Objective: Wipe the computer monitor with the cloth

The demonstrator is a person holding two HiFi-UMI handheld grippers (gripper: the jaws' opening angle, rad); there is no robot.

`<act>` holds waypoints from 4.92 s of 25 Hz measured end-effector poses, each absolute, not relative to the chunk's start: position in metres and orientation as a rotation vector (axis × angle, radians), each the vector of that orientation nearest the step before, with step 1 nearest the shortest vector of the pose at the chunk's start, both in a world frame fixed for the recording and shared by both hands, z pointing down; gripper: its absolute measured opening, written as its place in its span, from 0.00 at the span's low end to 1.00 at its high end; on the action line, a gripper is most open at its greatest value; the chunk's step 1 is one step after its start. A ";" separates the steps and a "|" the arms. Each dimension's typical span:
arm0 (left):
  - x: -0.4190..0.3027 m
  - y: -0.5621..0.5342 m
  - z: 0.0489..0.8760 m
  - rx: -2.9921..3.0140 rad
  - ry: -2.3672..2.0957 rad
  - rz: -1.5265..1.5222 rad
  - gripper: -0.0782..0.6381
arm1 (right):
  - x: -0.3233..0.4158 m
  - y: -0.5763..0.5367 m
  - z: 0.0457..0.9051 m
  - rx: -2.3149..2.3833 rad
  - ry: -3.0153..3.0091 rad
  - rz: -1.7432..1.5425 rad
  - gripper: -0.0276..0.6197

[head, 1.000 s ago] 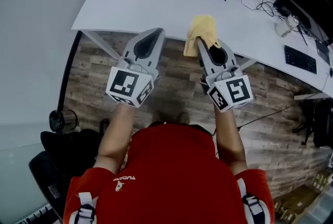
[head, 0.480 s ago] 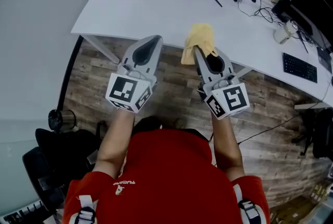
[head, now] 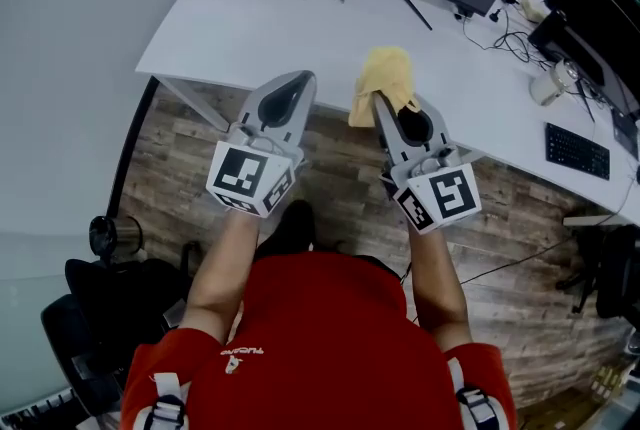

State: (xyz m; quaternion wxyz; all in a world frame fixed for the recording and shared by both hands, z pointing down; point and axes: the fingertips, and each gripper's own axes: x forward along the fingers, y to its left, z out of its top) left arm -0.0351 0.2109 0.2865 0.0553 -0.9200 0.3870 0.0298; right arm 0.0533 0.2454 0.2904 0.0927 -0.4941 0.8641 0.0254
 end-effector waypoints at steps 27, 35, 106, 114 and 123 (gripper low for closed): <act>-0.133 -0.103 0.267 -2.831 1.026 0.138 0.12 | -0.048 -0.079 0.237 -1.620 2.566 0.091 0.14; -0.114 -0.145 0.261 -2.842 1.063 0.098 0.12 | -0.045 -0.137 0.202 -1.562 2.617 0.149 0.14; -0.046 -0.278 0.233 -2.933 0.793 0.179 0.12 | 0.041 -0.343 0.131 -2.415 2.739 0.659 0.15; 0.006 -0.254 0.231 -2.926 0.806 0.160 0.12 | 0.110 -0.309 0.131 -2.418 2.723 0.622 0.15; 0.057 -0.228 0.234 -2.913 0.808 0.117 0.12 | 0.179 -0.277 0.132 -2.427 2.706 0.609 0.15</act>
